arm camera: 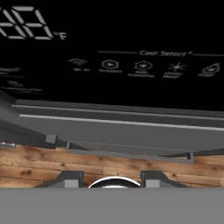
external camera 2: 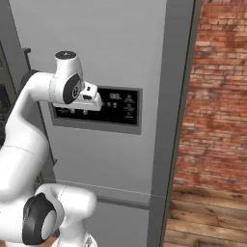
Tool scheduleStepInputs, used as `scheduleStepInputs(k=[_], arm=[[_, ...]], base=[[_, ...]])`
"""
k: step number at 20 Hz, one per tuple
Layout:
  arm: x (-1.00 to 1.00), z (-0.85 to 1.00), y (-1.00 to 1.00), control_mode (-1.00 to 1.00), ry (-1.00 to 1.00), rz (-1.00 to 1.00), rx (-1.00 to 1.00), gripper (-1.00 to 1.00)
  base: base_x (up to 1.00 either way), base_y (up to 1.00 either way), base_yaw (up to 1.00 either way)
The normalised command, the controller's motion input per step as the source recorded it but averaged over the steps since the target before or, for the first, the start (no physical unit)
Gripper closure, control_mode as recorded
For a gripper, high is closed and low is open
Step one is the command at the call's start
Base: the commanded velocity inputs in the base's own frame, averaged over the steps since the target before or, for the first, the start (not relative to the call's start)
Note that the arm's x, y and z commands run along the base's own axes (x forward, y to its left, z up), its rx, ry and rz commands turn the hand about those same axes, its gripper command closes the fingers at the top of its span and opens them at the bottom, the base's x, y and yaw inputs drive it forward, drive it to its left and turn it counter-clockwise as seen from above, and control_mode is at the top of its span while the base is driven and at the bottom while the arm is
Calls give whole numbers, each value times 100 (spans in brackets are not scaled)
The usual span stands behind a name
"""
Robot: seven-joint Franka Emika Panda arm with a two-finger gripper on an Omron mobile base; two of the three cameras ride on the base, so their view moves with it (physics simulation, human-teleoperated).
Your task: There is a bowl on the dining counter. Grab a lemon wedge from the fridge and place it in the bowl. Then get the liquor bottle and glass cup from the cabinet and place them next to the bowl.
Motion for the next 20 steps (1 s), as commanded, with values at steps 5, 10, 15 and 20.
scheduleStepInputs(k=[5, 10, 15, 20], arm=[[0, 0, 0, 100, 0, 0, 0, -100], [0, 0, 0, 100, 0, 0, 0, -100], [0, 0, 0, 100, 0, 0, 0, -100], [0, 0, 0, 100, 0, 0, 0, -100]], base=[[-13, 0, 0], [-52, 44, -4], [-54, 65, -20], [-30, 59, -32]])
